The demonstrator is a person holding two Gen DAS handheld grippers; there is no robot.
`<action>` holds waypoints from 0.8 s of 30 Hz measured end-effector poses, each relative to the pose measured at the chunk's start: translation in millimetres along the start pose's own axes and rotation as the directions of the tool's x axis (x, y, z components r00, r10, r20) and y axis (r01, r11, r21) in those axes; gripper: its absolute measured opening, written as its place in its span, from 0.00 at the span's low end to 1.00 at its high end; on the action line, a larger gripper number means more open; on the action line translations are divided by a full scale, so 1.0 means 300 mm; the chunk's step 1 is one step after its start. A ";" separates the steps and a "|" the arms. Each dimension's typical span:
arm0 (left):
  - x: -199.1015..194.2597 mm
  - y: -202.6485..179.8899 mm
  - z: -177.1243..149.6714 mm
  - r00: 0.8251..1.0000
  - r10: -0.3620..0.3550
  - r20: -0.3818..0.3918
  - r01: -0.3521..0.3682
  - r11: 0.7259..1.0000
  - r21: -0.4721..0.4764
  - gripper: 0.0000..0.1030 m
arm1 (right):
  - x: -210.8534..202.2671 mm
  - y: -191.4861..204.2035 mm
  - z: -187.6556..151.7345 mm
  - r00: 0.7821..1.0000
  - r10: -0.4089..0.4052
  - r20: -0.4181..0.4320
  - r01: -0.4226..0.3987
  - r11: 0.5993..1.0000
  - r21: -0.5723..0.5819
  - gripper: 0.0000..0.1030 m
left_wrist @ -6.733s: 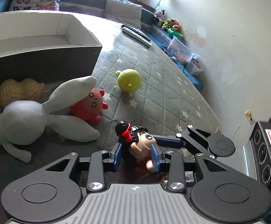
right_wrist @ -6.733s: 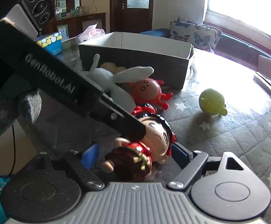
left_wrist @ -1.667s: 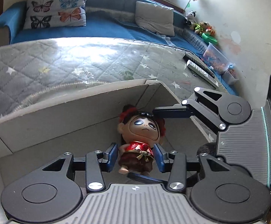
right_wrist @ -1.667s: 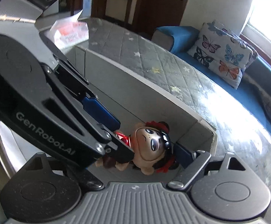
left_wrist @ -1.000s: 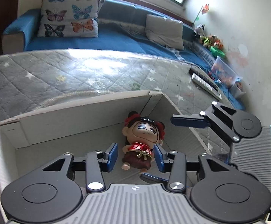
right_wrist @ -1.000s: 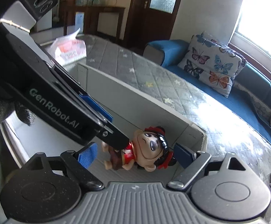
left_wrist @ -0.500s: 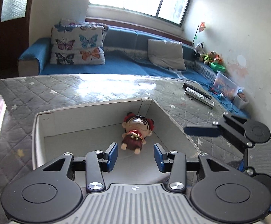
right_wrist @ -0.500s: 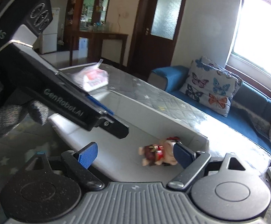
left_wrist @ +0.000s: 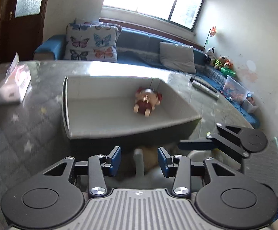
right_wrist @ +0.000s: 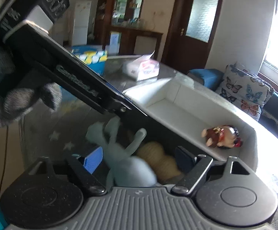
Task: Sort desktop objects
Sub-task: 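Grasp the white plush rabbit by its body with the left tool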
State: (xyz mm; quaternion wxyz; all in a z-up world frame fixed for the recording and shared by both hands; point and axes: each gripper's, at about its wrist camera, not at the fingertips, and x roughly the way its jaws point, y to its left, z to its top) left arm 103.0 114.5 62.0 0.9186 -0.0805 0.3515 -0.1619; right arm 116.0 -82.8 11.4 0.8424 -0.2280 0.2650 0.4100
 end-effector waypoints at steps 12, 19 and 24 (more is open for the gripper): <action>0.054 0.036 -0.124 0.996 -0.004 -0.089 0.004 1.000 0.001 0.43 | 0.092 0.030 -0.056 0.996 -0.004 -0.088 0.002 1.000 -0.020 0.65; 0.095 0.050 -0.140 0.993 -0.046 -0.106 0.045 0.999 -0.009 0.43 | 0.106 0.035 -0.068 0.993 -0.014 -0.114 0.011 1.000 -0.023 0.58; 0.095 0.070 -0.142 0.993 -0.062 -0.099 0.059 0.998 -0.032 0.39 | 0.099 0.034 -0.064 0.993 -0.027 -0.111 0.025 1.000 -0.019 0.50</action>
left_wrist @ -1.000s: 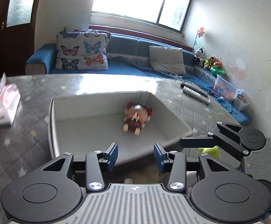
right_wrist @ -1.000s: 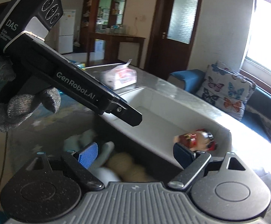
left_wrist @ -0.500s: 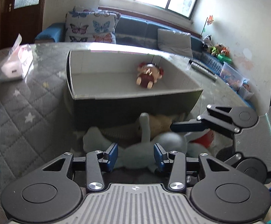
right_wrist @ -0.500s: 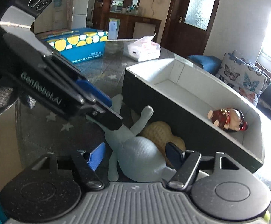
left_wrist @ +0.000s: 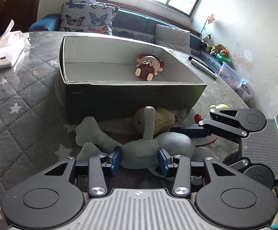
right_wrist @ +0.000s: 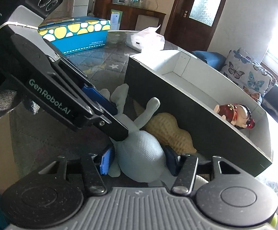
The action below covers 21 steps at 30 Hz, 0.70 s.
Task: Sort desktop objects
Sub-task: 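Grasp the white plush rabbit by its body with the left tool, then carry the white rabbit over the box and release it inside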
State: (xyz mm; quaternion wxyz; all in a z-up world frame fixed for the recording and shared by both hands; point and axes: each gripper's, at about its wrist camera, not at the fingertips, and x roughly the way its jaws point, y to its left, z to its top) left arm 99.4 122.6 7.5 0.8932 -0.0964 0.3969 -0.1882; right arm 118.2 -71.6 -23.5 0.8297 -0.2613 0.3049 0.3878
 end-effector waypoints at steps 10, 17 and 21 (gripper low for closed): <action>-0.101 -0.032 0.021 0.998 -0.015 0.061 0.015 1.000 0.000 0.30 | -0.099 0.013 0.028 0.998 -0.012 0.068 0.014 0.999 -0.028 0.47; -0.194 -0.086 0.142 0.981 -0.007 0.193 -0.003 0.999 0.053 0.29 | -0.184 -0.046 0.123 0.978 -0.083 0.192 0.092 0.995 -0.038 0.47; -0.187 -0.081 0.241 0.968 0.010 0.249 -0.026 0.998 0.060 0.29 | -0.164 -0.108 0.194 0.964 -0.128 0.231 0.138 0.990 -0.027 0.47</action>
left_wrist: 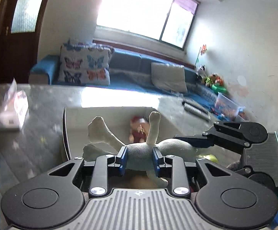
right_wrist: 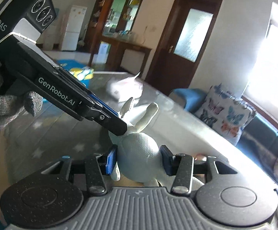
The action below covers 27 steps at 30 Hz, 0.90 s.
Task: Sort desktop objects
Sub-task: 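Carry the white rabbit over the box and release it inside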
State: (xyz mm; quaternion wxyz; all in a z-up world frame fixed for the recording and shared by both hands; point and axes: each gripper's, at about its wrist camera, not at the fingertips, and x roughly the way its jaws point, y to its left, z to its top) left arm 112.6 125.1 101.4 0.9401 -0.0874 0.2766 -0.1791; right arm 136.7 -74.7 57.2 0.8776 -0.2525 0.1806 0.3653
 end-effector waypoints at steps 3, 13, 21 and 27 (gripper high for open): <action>0.040 0.017 0.063 1.000 0.019 0.016 -0.019 1.000 0.009 0.29 | 0.049 -0.038 0.034 1.000 -0.023 0.009 0.023 1.000 -0.012 0.47; 0.176 0.100 0.150 0.999 0.035 -0.016 -0.035 0.999 -0.008 0.28 | 0.228 -0.111 0.071 0.999 -0.028 -0.026 0.027 0.999 -0.026 0.47; 0.252 0.145 0.145 0.998 0.039 -0.052 -0.040 0.999 -0.020 0.27 | 0.327 -0.129 0.053 0.998 -0.006 -0.059 0.006 1.000 -0.010 0.47; 0.315 0.183 0.133 0.995 0.050 -0.090 -0.054 0.998 -0.041 0.27 | 0.391 -0.140 0.037 0.995 0.009 -0.099 -0.009 1.000 0.001 0.47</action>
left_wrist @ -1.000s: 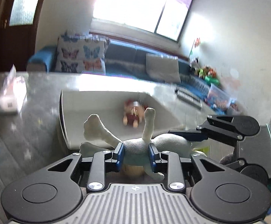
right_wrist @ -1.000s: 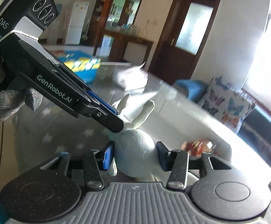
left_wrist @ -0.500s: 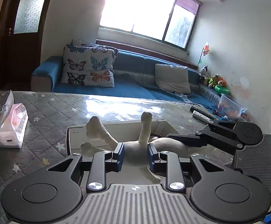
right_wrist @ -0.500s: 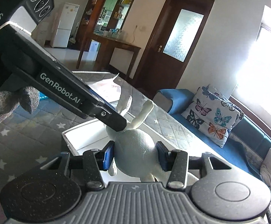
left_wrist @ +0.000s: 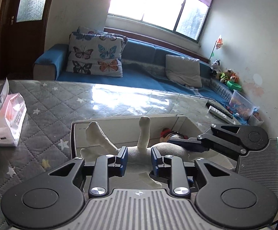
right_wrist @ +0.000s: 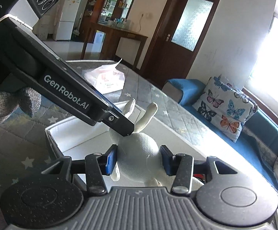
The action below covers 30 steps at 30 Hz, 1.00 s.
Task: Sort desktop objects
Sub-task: 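Carry the white rabbit over the box and release it inside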
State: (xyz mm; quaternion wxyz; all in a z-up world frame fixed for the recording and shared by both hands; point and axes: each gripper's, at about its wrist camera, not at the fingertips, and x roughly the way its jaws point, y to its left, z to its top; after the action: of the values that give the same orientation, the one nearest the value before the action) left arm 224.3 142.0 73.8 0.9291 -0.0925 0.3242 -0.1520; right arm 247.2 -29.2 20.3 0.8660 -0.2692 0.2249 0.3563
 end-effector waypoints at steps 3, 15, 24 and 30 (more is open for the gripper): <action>0.023 0.012 -0.004 1.000 0.003 -0.014 -0.003 1.000 -0.006 0.27 | 0.025 -0.013 -0.003 1.000 0.014 -0.017 -0.014 1.000 0.011 0.47; 0.041 0.016 -0.027 0.999 0.018 -0.048 -0.019 1.000 -0.021 0.29 | 0.051 -0.064 -0.026 0.998 0.028 -0.048 -0.024 0.996 0.083 0.49; -0.011 -0.044 -0.042 0.999 0.015 -0.035 -0.016 1.000 -0.007 0.29 | -0.047 -0.065 -0.025 1.000 -0.001 -0.014 0.003 0.995 0.095 0.58; -0.053 -0.091 -0.068 1.000 0.001 -0.030 -0.001 1.000 0.005 0.29 | -0.145 -0.054 -0.055 1.000 -0.025 0.001 0.025 0.993 0.115 0.69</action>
State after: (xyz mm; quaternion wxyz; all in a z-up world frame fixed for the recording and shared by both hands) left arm 193.4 120.3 74.7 0.9245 -0.0876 0.3377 -0.1537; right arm 227.7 -70.8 38.1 0.8847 -0.2212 0.2405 0.3325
